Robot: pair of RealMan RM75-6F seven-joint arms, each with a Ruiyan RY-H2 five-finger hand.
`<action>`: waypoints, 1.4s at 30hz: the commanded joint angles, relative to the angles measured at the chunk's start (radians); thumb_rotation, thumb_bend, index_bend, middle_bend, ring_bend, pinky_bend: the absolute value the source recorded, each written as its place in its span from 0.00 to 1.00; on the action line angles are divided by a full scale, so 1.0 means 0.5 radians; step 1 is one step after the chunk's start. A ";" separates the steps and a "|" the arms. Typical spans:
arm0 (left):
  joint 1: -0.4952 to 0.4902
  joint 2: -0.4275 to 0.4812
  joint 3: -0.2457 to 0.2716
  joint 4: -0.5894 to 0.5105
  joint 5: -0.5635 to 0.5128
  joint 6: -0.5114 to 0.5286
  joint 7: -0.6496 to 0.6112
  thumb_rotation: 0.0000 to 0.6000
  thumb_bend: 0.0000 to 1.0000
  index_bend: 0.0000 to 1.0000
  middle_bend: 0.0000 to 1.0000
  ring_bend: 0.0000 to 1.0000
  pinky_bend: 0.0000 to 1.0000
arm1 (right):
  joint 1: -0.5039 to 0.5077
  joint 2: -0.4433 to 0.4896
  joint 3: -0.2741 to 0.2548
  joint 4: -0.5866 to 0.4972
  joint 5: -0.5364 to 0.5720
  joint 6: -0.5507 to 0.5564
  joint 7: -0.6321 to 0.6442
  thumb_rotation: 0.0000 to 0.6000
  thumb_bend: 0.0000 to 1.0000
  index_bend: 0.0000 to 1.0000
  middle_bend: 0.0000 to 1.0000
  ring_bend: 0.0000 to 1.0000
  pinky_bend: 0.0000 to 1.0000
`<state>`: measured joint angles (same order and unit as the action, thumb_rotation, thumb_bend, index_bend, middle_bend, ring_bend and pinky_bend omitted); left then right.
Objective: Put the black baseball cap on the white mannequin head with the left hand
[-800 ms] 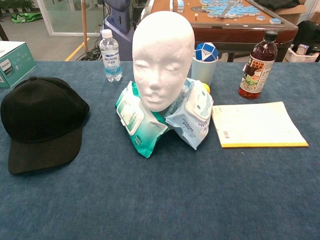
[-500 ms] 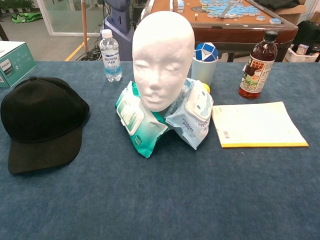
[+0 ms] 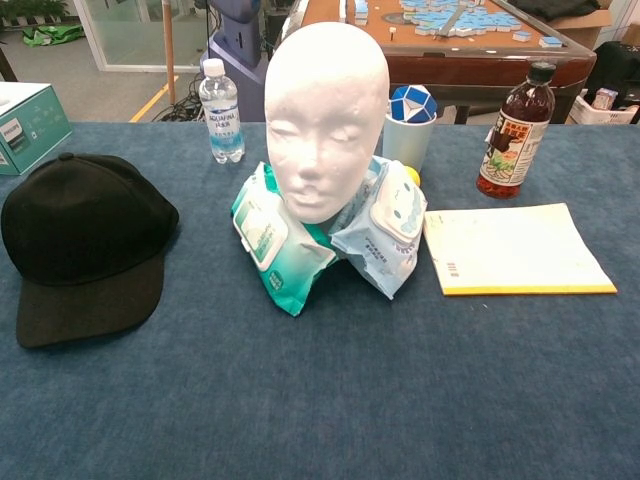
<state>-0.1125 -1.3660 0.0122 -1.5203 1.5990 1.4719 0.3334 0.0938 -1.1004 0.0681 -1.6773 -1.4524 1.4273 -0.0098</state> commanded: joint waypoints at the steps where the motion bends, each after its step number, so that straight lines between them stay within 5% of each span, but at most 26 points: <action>1: -0.028 -0.037 -0.003 -0.054 0.018 -0.027 0.036 1.00 0.10 0.44 0.50 0.38 0.55 | 0.004 0.004 0.002 0.003 -0.004 -0.005 0.010 1.00 0.00 0.08 0.20 0.08 0.14; 19: -0.182 -0.251 -0.097 -0.095 -0.156 -0.261 0.221 1.00 0.03 0.66 0.75 0.49 0.57 | 0.021 0.023 0.013 0.015 0.023 -0.045 0.052 1.00 0.00 0.08 0.21 0.08 0.14; 42: -0.290 -0.405 -0.151 -0.061 -0.344 -0.376 0.217 1.00 0.00 0.69 0.81 0.52 0.57 | 0.056 0.012 0.030 0.032 0.088 -0.115 0.040 1.00 0.00 0.09 0.21 0.08 0.14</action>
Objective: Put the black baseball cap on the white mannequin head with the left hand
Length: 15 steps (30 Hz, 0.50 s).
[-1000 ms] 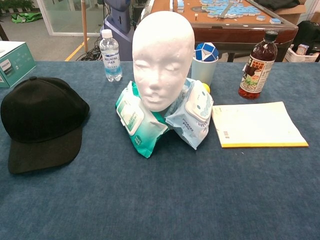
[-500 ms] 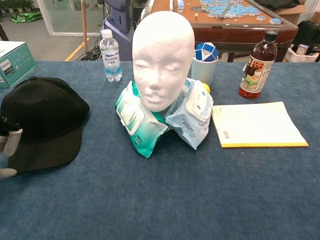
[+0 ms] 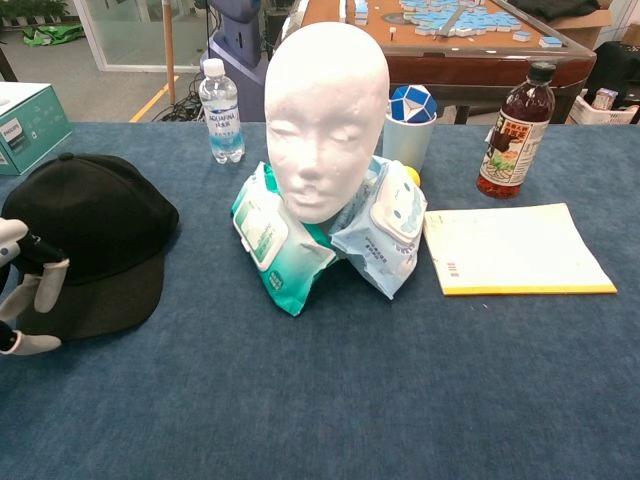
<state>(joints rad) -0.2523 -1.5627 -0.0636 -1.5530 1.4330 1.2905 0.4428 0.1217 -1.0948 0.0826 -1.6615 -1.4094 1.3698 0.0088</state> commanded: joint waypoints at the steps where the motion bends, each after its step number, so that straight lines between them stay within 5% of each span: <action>1: -0.014 -0.017 0.002 0.008 -0.016 -0.019 -0.004 1.00 0.00 0.69 0.81 0.52 0.57 | 0.000 0.002 0.002 0.001 0.003 0.001 0.004 1.00 0.00 0.09 0.21 0.08 0.14; 15: -0.052 -0.113 -0.007 0.163 -0.086 -0.047 -0.035 1.00 0.00 0.68 0.82 0.53 0.57 | -0.004 0.009 -0.001 0.000 -0.004 0.011 0.019 1.00 0.00 0.09 0.21 0.08 0.14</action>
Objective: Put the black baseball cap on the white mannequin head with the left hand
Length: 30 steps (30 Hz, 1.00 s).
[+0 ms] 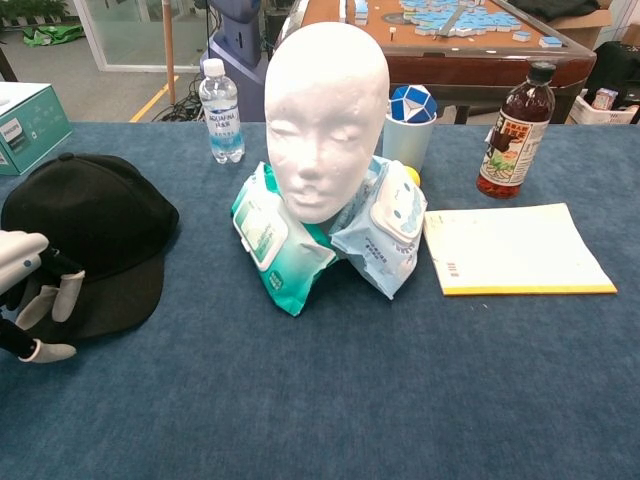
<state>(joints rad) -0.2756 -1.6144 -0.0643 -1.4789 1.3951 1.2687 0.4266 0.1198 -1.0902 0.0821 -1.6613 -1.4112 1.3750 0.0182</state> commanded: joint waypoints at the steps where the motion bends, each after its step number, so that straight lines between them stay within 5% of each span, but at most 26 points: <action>1: -0.008 -0.017 -0.008 0.026 -0.019 -0.006 -0.010 1.00 0.00 0.68 0.82 0.53 0.57 | 0.001 0.000 0.000 0.000 -0.001 0.000 -0.001 1.00 0.00 0.09 0.21 0.08 0.14; 13: -0.052 -0.058 -0.009 0.136 -0.066 -0.061 -0.032 1.00 0.00 0.67 0.82 0.53 0.57 | 0.001 0.002 0.001 0.001 0.003 0.001 0.004 1.00 0.00 0.09 0.21 0.08 0.14; 30: -0.048 -0.253 -0.020 0.579 0.102 0.178 -0.282 1.00 0.00 0.60 0.82 0.53 0.57 | -0.004 0.006 0.000 -0.003 -0.006 0.014 0.011 1.00 0.00 0.09 0.21 0.08 0.14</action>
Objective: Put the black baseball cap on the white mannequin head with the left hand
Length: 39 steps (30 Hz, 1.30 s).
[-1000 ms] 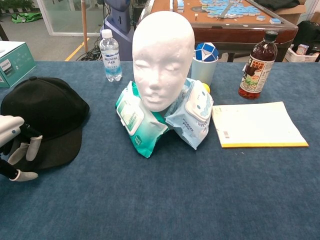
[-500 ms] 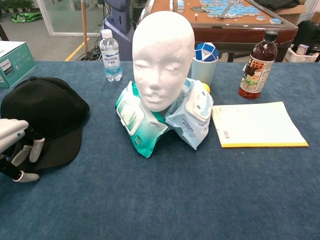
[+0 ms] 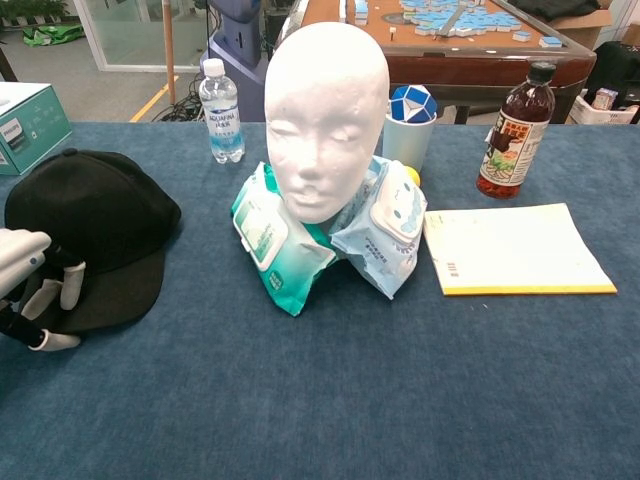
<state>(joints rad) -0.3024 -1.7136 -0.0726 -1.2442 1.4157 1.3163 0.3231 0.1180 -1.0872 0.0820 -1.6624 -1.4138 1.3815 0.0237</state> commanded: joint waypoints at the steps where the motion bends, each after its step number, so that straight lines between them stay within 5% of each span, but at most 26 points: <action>1: 0.008 -0.082 -0.008 0.170 0.089 0.130 -0.117 1.00 0.00 0.58 0.82 0.53 0.57 | -0.002 0.001 -0.001 -0.002 -0.003 0.004 -0.001 1.00 0.00 0.09 0.21 0.08 0.14; 9: -0.007 -0.224 -0.042 0.574 0.223 0.348 -0.454 1.00 0.00 0.51 0.75 0.48 0.57 | -0.008 0.002 -0.002 -0.004 -0.012 0.019 0.004 1.00 0.00 0.09 0.21 0.08 0.14; 18: -0.030 -0.361 -0.107 0.896 0.245 0.510 -0.723 1.00 0.00 0.54 0.65 0.39 0.57 | -0.012 0.006 -0.002 -0.006 -0.018 0.028 0.013 1.00 0.00 0.09 0.21 0.08 0.14; 31: -0.071 -0.461 -0.146 1.094 0.230 0.580 -0.867 1.00 0.01 0.58 0.69 0.42 0.57 | -0.026 0.018 -0.002 -0.011 -0.034 0.057 0.034 1.00 0.00 0.09 0.21 0.08 0.14; 39: -0.083 -0.474 -0.157 1.112 0.216 0.599 -0.888 1.00 0.12 0.57 0.70 0.42 0.57 | -0.033 0.024 -0.002 -0.012 -0.044 0.072 0.046 1.00 0.00 0.09 0.21 0.08 0.14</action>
<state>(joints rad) -0.3437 -1.9501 -0.1506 -0.6887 1.5244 1.6152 -0.1208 0.1014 -1.0751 0.0811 -1.6685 -1.4355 1.4176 0.0468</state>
